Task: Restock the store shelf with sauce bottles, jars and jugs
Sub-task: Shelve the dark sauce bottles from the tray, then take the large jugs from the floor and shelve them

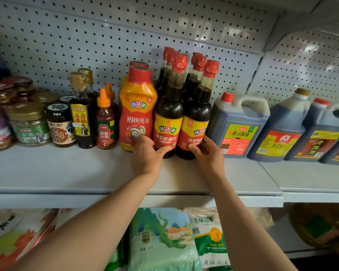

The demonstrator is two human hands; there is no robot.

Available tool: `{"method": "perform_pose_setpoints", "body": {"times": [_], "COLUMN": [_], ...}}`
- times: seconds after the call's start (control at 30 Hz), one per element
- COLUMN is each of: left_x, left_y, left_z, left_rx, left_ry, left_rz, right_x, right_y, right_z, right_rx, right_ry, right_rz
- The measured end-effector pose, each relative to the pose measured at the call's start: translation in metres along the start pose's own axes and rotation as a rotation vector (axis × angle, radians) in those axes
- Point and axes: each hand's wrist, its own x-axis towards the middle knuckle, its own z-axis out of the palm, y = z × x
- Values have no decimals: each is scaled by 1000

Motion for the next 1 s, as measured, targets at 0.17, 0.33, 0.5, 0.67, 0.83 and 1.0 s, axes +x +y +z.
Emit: {"method": "perform_pose_setpoints", "body": {"times": [0.17,0.33,0.5,0.67,0.83,1.0], "left_x": [-1,-4,-8,-25,-65,-128], "left_y": [5,12,19,21,10,-16], "left_z": [1,-2,-18,-60,-121,-188], "left_rx": [18,56,34,69,143,165], "left_ry": [-37,-76,-189,-289,-307,-392], "left_rz": [-20,-21,-79,-95,-70,-17], "right_x": [2,1,1,-29,-106,-193], "right_y": [0,-7,-21,-48,-86,-107], "right_z": [2,3,-7,-22,-29,-25], "right_rx": [-47,-130,-250,-409,-497,-666], "right_ry": [8,16,7,16,-66,-168], "right_rz": [-1,23,132,168,130,174]}}
